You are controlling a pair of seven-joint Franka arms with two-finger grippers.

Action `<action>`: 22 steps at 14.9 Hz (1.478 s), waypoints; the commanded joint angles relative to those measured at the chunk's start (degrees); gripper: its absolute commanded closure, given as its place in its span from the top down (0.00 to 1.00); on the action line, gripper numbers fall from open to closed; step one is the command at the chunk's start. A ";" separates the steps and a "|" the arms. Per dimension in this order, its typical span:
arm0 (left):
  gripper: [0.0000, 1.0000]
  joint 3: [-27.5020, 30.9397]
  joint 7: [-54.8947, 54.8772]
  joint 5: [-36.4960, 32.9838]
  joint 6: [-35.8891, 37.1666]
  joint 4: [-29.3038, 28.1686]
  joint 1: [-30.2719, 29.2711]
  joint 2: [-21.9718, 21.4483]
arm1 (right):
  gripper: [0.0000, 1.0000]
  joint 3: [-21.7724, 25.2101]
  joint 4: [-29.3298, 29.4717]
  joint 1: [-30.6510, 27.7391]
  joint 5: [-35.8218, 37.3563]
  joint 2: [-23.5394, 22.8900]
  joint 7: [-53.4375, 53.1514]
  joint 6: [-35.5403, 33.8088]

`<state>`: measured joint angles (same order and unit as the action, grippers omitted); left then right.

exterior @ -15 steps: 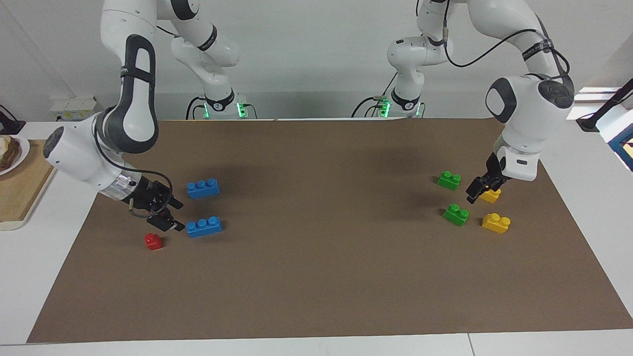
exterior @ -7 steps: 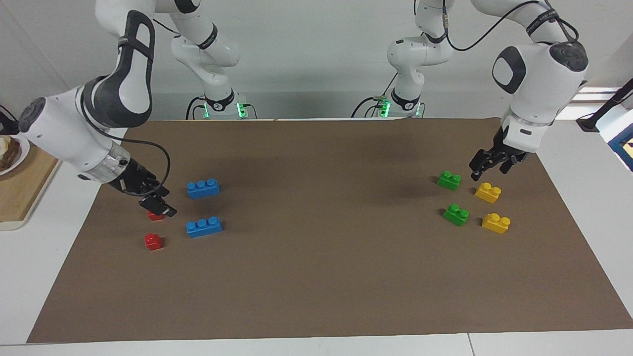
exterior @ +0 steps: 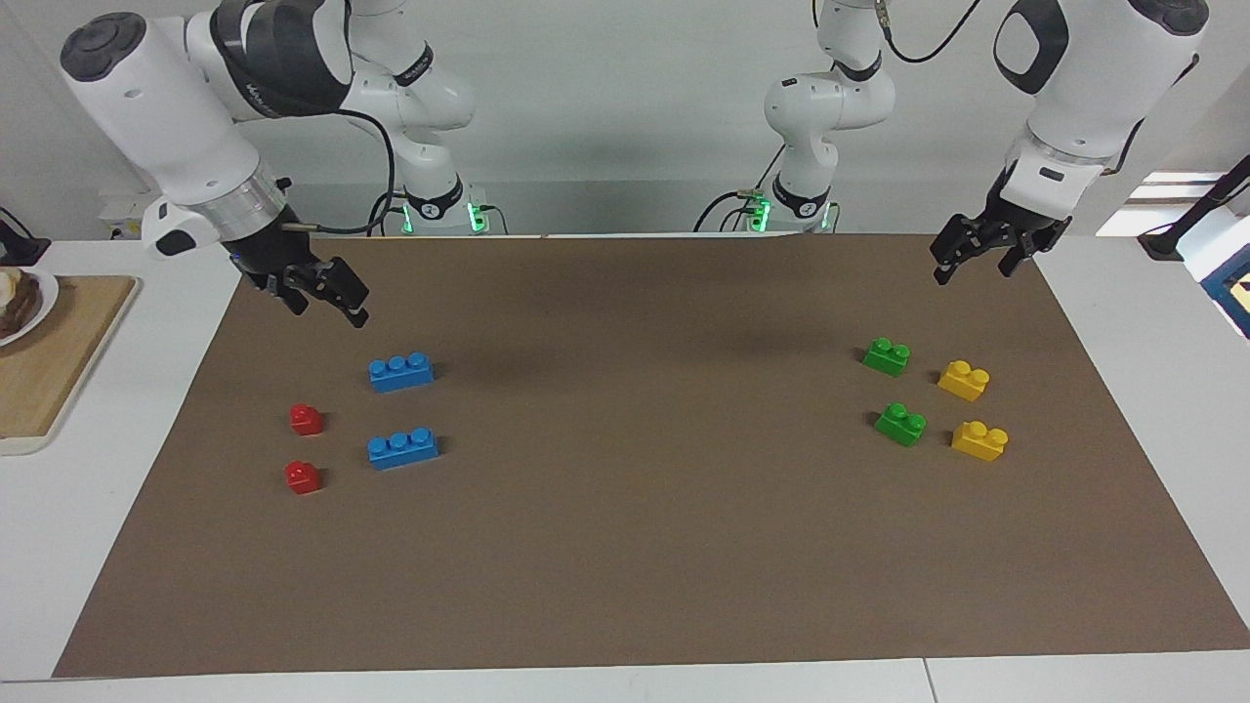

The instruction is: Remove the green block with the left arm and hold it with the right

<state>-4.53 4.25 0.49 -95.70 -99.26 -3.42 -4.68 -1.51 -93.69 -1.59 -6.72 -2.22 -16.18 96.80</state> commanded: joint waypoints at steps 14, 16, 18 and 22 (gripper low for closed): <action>1.00 0.14 -4.87 -1.02 1.04 0.73 -0.09 -0.69 | 1.00 -0.15 -0.27 0.71 8.30 1.52 14.68 -1.26; 1.00 0.14 -4.69 -0.94 0.95 0.65 -0.09 -0.69 | 1.00 -0.07 -0.27 0.71 8.39 1.61 14.68 -1.35; 1.00 0.22 -4.69 -0.76 0.95 0.65 -0.09 -0.69 | 1.00 -0.07 -0.27 0.79 8.39 1.61 14.68 -1.44; 1.00 0.22 -4.60 -0.76 0.86 0.64 0.08 -0.69 | 1.00 -0.16 -0.44 1.06 8.92 1.87 14.77 -1.70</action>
<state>-4.41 -0.12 -0.14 -95.51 -98.96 -3.38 -4.76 -1.39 -93.71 -0.34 0.80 -1.42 -2.87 96.23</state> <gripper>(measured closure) 0.000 0.000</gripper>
